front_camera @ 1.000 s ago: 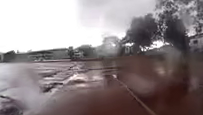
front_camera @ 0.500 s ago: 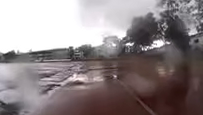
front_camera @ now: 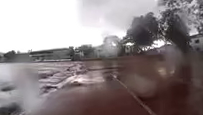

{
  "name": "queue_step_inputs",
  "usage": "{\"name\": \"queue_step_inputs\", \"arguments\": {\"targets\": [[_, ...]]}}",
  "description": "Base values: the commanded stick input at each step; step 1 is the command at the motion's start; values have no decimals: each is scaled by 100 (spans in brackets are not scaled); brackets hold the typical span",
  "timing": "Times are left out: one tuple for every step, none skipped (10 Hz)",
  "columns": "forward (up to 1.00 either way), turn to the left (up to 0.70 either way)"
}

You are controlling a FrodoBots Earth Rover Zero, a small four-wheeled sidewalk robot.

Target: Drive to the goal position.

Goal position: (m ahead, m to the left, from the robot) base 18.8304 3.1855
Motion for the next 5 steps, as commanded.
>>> {"name": "queue_step_inputs", "arguments": {"targets": [[45, 0], [45, 0], [45, 0], [45, 0], [45, 0]]}}
